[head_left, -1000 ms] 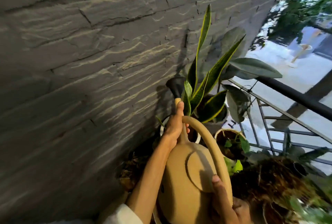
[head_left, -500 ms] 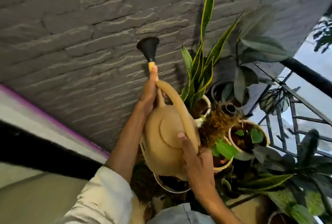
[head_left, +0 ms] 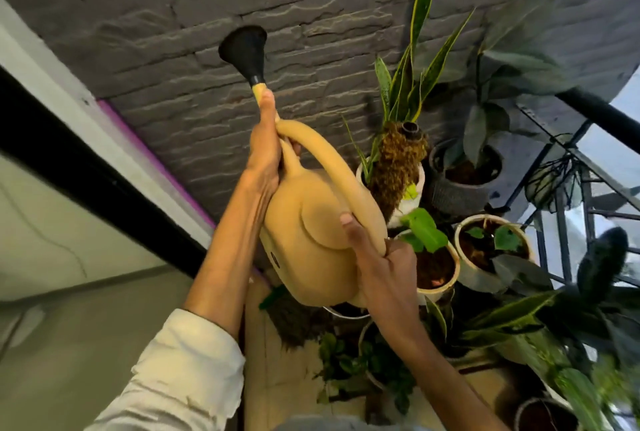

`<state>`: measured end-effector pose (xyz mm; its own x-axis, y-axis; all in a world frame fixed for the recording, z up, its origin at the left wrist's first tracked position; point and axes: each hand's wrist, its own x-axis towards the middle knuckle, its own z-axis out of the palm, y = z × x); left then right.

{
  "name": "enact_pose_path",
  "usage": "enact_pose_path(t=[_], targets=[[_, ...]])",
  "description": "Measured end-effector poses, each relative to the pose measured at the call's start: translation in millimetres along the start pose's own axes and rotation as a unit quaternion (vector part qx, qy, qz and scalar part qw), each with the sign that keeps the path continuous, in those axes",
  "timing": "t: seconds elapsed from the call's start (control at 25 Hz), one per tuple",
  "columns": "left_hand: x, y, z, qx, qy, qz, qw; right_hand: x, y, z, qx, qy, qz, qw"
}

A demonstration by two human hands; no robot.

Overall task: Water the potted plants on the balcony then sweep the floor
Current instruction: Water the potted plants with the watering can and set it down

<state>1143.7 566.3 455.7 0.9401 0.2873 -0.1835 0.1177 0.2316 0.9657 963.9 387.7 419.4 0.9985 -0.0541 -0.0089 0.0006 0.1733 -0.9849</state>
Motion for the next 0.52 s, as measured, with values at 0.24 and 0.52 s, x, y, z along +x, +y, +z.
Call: enact_pose_path(t=[0.24,0.52], targets=[[-127,-16,-21,-0.029,0.078,0.047,0.995,-84,-1,-44,-0.033,-0.011,0.01,0.999],[-255,-66,-19,-0.061,0.14,0.003,0.988,-166,-13,-119,-0.113,0.015,0.028,0.993]])
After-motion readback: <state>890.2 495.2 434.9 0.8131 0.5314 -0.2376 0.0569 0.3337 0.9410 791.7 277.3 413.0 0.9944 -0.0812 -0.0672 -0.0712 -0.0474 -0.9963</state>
